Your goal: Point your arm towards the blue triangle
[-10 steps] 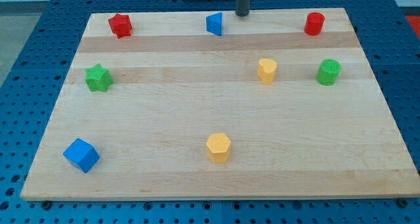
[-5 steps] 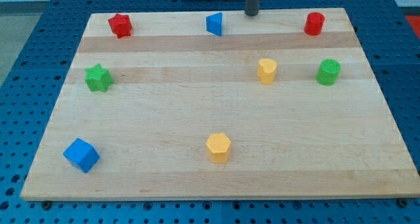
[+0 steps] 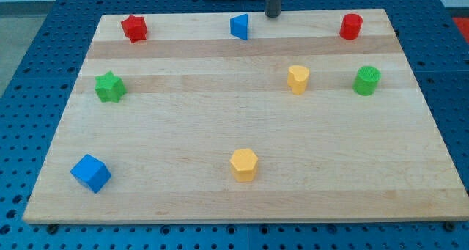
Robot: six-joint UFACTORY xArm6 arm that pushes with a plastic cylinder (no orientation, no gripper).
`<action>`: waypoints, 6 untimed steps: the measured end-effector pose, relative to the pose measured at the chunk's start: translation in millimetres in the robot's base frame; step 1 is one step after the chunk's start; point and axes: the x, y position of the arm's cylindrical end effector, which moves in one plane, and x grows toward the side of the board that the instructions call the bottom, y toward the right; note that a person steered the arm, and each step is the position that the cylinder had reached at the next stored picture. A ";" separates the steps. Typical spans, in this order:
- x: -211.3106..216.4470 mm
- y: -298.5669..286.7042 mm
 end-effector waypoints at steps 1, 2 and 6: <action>27.9 -0.1; 68.2 -0.2; 46.9 -5.1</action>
